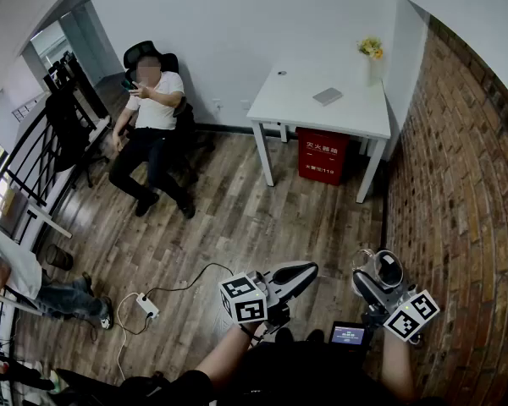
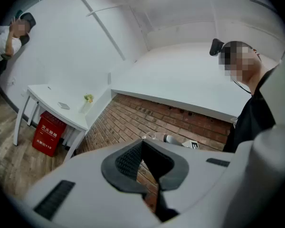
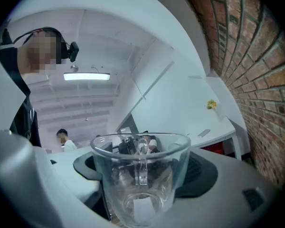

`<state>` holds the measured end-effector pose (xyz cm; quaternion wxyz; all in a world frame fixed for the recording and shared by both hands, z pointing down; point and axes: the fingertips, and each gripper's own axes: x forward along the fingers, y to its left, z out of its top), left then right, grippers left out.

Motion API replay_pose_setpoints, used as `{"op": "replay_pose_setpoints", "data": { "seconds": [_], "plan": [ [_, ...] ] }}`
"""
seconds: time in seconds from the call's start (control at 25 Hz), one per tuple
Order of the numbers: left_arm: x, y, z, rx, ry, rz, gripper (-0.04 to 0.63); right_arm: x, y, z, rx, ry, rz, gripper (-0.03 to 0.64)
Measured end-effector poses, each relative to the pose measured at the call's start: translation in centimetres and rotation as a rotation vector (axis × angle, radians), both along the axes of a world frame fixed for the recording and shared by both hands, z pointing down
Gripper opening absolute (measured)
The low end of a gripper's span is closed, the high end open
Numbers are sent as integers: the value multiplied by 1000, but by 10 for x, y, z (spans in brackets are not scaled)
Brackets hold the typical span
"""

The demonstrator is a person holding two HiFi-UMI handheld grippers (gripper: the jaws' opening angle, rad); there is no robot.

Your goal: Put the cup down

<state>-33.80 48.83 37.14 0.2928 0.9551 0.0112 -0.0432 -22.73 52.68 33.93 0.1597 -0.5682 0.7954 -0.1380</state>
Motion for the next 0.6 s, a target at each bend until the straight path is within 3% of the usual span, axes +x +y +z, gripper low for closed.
{"op": "replay_pose_setpoints", "data": {
  "seconds": [0.6],
  "plan": [
    [20,-6,-6,36,-18,8,9,13,-13,-2,-6,-2,2,425]
  ]
}}
